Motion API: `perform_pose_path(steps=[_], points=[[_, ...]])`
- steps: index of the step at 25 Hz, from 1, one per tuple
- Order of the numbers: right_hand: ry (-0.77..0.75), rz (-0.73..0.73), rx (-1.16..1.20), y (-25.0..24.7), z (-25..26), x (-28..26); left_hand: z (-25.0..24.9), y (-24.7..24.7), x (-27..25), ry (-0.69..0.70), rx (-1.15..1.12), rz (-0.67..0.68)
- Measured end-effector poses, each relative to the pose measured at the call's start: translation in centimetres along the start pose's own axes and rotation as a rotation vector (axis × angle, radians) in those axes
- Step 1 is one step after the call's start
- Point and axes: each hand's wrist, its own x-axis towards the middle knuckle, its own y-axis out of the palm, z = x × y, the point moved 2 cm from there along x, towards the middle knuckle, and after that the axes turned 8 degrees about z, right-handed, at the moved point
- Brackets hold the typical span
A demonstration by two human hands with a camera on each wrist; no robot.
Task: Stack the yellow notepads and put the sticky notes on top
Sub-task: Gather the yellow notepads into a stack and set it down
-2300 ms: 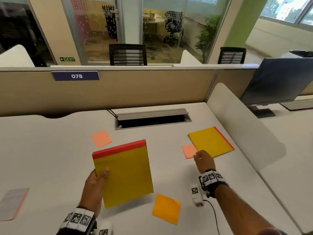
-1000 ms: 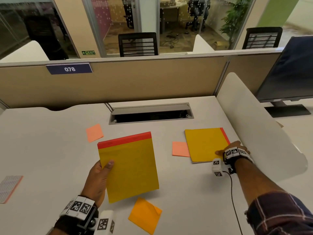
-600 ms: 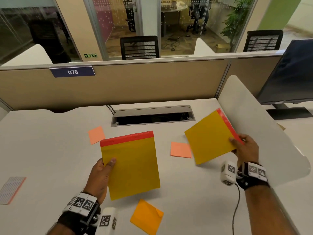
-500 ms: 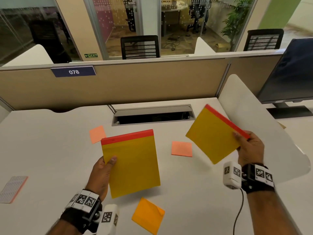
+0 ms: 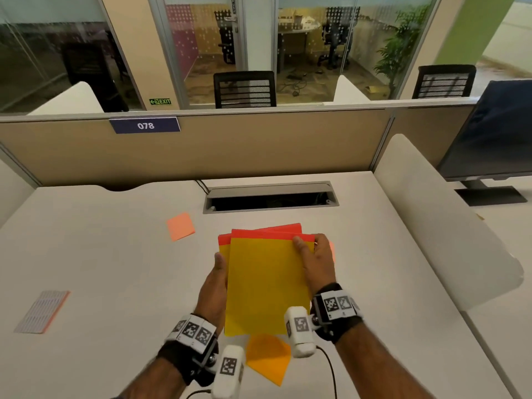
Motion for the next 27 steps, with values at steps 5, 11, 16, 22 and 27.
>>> perform_pose_path(steps=[5, 11, 16, 22, 27], points=[[-0.062, 0.307, 0.06, 1.1, 1.1, 0.1, -0.8, -0.5, -0.6, 0.195, 0.062, -0.112], [-0.092, 0.322, -0.012, 1.2, -0.5, -1.3, -1.8, -0.5, -0.8, 0.305, 0.186, -0.109], [-0.099, 0.258, -0.012, 1.3, -2.5, -1.7, -0.3, -1.4, -0.3, 0.259, 0.309, -0.109], [-0.027, 0.224, -0.15, 2.7, -5.3, -3.6, 2.7, -2.2, -0.2, 0.153, 0.298, -0.16], [-0.056, 0.168, -0.167, 2.8, -5.1, -4.0, 2.9, -2.4, -0.6, 0.174, 0.301, -0.178]])
